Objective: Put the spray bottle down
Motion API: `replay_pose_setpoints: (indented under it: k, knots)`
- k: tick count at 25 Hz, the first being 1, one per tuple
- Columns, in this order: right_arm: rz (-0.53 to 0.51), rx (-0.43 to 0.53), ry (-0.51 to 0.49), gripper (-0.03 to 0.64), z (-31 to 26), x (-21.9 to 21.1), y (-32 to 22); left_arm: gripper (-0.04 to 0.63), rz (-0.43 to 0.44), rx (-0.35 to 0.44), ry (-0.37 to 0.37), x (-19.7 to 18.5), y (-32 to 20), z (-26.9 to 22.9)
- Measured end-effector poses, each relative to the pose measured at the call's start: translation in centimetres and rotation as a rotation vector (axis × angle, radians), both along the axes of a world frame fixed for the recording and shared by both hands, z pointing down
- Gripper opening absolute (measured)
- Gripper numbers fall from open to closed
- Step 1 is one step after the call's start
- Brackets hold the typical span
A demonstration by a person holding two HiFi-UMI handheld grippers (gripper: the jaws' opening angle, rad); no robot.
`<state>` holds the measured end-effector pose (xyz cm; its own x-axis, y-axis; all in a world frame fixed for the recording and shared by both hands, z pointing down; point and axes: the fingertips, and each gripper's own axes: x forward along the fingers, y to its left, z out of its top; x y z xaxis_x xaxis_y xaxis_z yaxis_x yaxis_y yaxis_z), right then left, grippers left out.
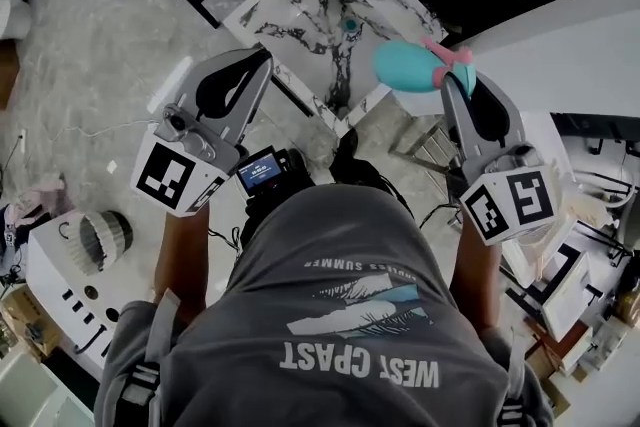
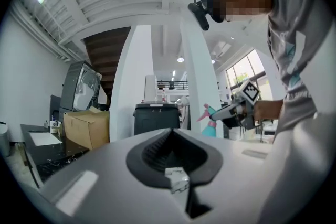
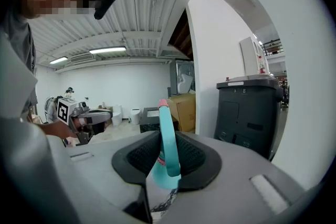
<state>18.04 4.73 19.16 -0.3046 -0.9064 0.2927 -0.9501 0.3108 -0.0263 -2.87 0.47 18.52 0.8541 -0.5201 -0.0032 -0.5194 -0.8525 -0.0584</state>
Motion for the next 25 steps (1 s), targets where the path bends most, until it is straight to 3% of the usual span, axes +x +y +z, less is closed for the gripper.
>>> replay_pose_setpoints:
  k: [12, 25]
  knots:
    - [-0.157, 0.008, -0.069, 0.089, 0.7, 2.5, -9.0, 0.003, -0.146, 0.012, -0.049, 3.2, -4.5, -1.4]
    - [-0.267, -0.002, -0.111, 0.089, 2.5, 4.3, -13.7, 0.003, -0.242, -0.016, -0.122, 5.5, -6.0, -0.3]
